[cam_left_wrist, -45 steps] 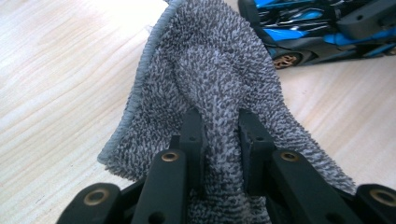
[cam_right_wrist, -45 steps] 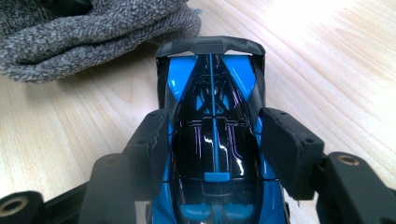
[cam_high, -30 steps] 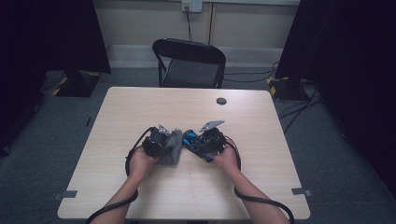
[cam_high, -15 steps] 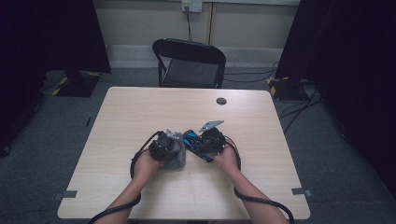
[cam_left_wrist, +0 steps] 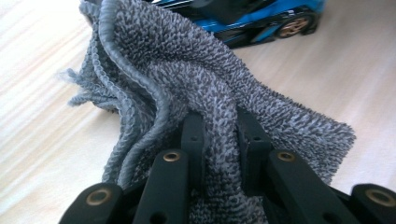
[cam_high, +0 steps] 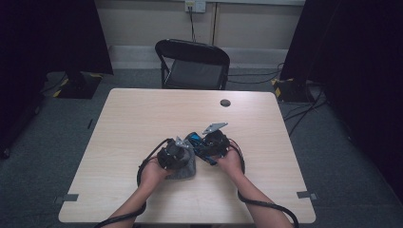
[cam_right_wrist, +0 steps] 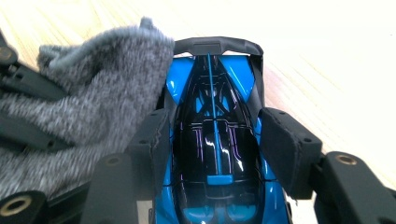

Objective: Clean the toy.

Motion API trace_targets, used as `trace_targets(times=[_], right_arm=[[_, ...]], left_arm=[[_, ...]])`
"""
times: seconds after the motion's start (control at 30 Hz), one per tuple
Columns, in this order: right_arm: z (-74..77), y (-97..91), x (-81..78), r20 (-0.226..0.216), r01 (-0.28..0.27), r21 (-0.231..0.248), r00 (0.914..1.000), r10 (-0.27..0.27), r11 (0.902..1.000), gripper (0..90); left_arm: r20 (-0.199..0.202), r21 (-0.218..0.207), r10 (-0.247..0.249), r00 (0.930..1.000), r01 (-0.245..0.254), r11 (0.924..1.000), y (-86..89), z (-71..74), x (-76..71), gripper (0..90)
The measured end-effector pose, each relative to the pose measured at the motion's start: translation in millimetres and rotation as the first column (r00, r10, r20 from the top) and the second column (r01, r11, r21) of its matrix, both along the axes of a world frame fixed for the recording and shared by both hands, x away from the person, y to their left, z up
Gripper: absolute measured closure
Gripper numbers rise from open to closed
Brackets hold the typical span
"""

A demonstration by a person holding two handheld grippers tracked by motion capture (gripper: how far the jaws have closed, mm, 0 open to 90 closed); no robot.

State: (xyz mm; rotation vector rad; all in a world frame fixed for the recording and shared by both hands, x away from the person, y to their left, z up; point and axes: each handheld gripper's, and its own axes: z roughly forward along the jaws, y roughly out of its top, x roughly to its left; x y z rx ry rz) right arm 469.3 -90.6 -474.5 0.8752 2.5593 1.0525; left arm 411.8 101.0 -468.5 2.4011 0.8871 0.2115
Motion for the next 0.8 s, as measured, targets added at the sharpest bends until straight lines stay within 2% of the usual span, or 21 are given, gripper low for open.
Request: trace_targets(times=[0.23,0.33,0.53,0.8], right_arm=[[0.1,0.3,0.0,-0.001,0.001,-0.001,1.0,-0.001,1.0,43.7],[0.3,0.4,0.2,-0.003,0.003,-0.002,1.0,-0.003,1.0,43.7],[0.2,0.2,0.1,-0.003,0.003,0.0,1.0,-0.003,1.0,43.7],[0.3,0.3,0.3,-0.004,0.001,-0.002,1.0,-0.001,1.0,43.7]], left_arm=[[-0.006,-0.007,-0.046,0.9989,0.046,0.9989,-12.0,-0.1,-6.3,76.3],[-0.006,-0.001,-0.057,0.9983,0.057,0.9983,-16.2,0.4,-8.3,76.3],[-0.013,-0.017,-0.062,0.998,0.062,0.9979,-19.6,-0.4,-10.3,76.3],[-0.017,-0.025,-0.108,0.994,0.108,0.9938,-29.2,-0.6,-16.7,76.3]])
